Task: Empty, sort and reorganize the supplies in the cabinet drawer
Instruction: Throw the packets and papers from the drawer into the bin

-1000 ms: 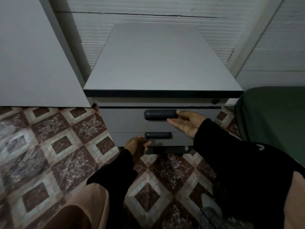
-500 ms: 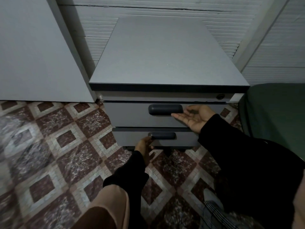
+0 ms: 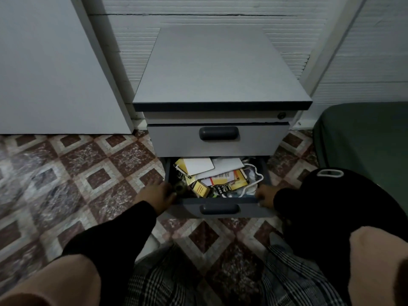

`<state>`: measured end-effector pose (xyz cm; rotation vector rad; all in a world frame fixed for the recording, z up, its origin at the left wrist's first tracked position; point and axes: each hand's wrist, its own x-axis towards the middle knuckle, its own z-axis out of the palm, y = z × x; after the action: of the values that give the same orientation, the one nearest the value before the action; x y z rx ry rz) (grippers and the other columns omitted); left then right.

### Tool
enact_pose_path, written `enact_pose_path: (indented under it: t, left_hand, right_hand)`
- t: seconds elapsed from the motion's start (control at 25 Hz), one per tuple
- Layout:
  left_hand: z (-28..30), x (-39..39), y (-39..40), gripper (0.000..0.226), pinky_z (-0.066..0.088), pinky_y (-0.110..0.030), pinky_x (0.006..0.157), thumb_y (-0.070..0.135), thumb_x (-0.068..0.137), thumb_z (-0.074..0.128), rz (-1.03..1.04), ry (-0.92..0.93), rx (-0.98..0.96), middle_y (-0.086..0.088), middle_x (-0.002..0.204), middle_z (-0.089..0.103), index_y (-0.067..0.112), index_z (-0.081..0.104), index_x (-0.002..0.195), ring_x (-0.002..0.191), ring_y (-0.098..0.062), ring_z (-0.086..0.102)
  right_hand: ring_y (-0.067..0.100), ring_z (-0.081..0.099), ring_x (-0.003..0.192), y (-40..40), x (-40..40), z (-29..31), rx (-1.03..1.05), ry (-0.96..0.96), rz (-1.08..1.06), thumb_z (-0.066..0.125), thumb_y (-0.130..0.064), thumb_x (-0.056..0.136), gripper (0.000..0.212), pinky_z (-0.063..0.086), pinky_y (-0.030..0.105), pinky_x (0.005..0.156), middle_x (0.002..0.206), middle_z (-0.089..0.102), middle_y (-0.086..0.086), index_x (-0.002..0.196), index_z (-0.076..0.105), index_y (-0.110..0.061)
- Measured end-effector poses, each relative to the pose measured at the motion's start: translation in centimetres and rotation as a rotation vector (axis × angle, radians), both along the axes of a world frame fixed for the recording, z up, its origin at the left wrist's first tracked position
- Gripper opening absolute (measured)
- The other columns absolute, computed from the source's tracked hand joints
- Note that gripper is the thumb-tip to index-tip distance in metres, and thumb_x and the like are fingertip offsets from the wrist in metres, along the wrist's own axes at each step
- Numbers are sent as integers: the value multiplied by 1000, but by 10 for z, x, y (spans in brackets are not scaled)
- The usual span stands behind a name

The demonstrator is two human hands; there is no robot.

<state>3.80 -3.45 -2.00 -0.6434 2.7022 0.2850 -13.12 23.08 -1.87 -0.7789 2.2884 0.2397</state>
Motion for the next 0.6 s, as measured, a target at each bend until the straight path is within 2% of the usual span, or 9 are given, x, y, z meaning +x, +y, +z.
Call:
enact_pose_path:
  t: [0.12, 0.24, 0.36, 0.4, 0.48, 0.52, 0.6]
  left_hand:
    - [-8, 12, -5, 43, 45, -34, 87, 41, 100, 31, -73, -187, 5, -11, 123, 52, 20, 47, 134, 109, -27, 55]
    - [-5, 19, -4, 44, 45, -34, 88, 39, 101, 30, -38, -219, 54, -13, 120, 59, 14, 55, 128, 107, -27, 57]
    - [8, 30, 0, 45, 42, -30, 86, 39, 100, 36, 46, -251, 160, -13, 120, 62, 8, 63, 120, 104, -25, 58]
    - [11, 37, 0, 45, 42, -29, 85, 39, 99, 38, 92, -244, 201, -13, 119, 63, 6, 64, 116, 103, -25, 58]
    - [11, 52, -2, 40, 43, -25, 81, 35, 98, 44, 183, -197, 290, -13, 114, 65, 5, 66, 110, 106, -26, 59]
    - [10, 61, -3, 35, 44, -24, 77, 32, 97, 47, 226, -165, 331, -15, 110, 65, 4, 66, 109, 104, -27, 60]
    - [8, 73, -4, 35, 43, -25, 75, 26, 96, 52, 325, -129, 428, -21, 110, 64, 0, 61, 116, 91, -23, 57]
  right_hand:
    - [26, 52, 117, 6, 15, 0, 17, 26, 18, 45, -7, 94, 21, 40, 28, 88, 125, 52, 16, 113, 55, -8]
    - [28, 51, 120, 13, 26, 1, 110, 48, 74, 47, -9, 94, 38, 41, 31, 95, 135, 46, 15, 132, 46, -11]
    - [28, 47, 126, 29, 34, 6, 231, -68, 127, 47, -10, 95, 55, 40, 32, 99, 145, 40, 10, 146, 31, -21]
    - [25, 47, 127, 34, 37, 7, 238, -126, 129, 46, -9, 95, 56, 40, 29, 97, 147, 39, 6, 147, 30, -23]
    - [20, 49, 122, 44, 43, 8, 216, -214, 92, 45, -6, 95, 56, 42, 17, 83, 148, 39, 2, 146, 31, -25]
    - [19, 49, 121, 48, 47, 7, 203, -237, 79, 46, -4, 95, 56, 41, 12, 74, 148, 39, 1, 146, 32, -24]
    - [21, 45, 128, 57, 54, 10, 192, -243, 77, 47, -2, 95, 56, 36, 7, 66, 147, 39, 1, 146, 31, -18]
